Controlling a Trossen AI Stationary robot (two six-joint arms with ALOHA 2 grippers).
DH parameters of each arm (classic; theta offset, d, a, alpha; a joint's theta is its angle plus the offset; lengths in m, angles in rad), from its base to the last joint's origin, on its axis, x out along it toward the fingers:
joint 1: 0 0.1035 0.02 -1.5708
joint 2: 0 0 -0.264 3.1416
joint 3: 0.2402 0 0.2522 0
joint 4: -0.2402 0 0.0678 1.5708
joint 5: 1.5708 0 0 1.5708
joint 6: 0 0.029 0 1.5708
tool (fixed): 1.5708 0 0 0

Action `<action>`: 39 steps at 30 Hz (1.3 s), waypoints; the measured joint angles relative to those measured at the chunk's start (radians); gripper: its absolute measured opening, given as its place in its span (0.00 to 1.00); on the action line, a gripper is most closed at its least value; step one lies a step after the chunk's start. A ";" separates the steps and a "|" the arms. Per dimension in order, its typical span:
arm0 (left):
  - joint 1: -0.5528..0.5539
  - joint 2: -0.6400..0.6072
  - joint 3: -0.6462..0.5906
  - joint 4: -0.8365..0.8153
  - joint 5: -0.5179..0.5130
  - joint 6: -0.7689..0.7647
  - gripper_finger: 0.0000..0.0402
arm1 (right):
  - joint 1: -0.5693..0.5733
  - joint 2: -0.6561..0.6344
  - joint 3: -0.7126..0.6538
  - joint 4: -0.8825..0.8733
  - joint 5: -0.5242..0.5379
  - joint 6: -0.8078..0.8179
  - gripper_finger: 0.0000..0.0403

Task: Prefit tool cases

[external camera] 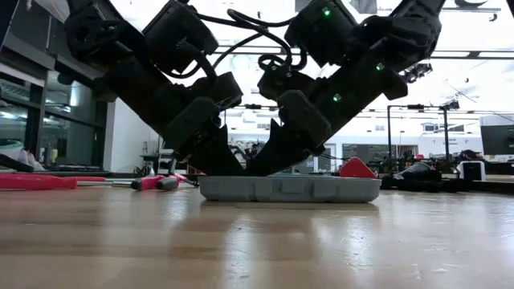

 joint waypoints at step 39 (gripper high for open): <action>-0.005 -0.309 0.001 -0.189 -0.076 0.043 0.55 | -0.019 0.043 0.003 -0.026 -0.038 0.066 0.00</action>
